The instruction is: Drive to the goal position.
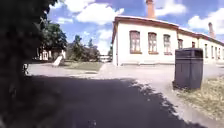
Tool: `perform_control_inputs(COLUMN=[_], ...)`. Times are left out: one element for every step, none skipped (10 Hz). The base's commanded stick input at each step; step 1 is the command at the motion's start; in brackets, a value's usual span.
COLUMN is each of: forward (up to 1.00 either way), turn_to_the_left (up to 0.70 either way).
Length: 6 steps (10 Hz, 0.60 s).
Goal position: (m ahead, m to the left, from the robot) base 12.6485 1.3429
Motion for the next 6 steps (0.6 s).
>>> perform_control_inputs(forward=[0.85, 0.85, 0.85, 0.85, 0.85, 0.85], turn_to_the_left=[0.0, 0.0, 0.0, 0.0, 0.0, 0.0])
